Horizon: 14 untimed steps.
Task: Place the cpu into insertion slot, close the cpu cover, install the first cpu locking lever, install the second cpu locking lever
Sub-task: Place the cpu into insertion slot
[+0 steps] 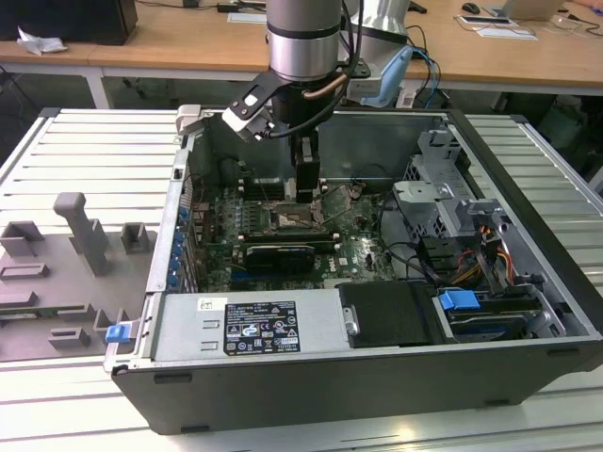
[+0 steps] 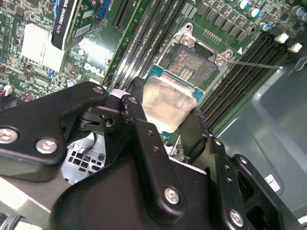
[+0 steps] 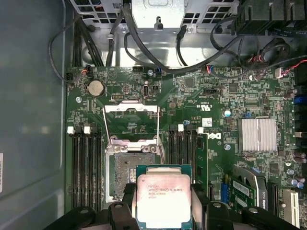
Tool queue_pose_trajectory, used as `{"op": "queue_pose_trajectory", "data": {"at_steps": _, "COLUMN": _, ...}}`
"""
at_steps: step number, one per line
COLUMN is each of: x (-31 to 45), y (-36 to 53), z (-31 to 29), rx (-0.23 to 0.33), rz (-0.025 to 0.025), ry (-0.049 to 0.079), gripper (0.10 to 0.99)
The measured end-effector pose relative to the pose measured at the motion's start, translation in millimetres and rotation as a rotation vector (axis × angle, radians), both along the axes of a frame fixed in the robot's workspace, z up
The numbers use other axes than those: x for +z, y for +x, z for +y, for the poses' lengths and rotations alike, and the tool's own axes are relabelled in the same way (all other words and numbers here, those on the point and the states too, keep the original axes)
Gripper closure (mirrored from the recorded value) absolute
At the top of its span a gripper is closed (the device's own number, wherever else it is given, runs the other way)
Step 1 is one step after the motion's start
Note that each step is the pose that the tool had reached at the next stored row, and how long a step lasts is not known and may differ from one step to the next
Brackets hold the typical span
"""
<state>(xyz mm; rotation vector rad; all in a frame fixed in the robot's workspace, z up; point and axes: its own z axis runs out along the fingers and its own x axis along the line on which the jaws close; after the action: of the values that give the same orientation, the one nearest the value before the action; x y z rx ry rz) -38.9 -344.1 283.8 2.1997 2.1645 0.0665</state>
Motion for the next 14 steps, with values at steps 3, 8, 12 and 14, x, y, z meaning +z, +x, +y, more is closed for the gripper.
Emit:
{"op": "queue_pose_trajectory", "data": {"at_steps": 3, "x": -2.6, "y": 0.6, "z": 0.2, "rx": 0.0, "rz": 0.0001, "ry": 0.0, "gripper": 0.545}}
{"op": "queue_pose_trajectory", "data": {"at_steps": 8, "x": -6.9, "y": 1.0, "z": 2.1, "rx": 0.0, "rz": 0.0001, "ry": 0.0, "gripper": 0.545}}
{"op": "queue_pose_trajectory", "data": {"at_steps": 12, "x": -8.2, "y": 1.0, "z": 2.1, "rx": 0.0, "rz": 0.0002, "ry": 0.0, "gripper": 0.545}}
{"op": "queue_pose_trajectory", "data": {"at_steps": 14, "x": -8.6, "y": 1.0, "z": 2.1, "rx": 0.0, "rz": 0.0002, "ry": 0.0, "gripper": 0.545}}
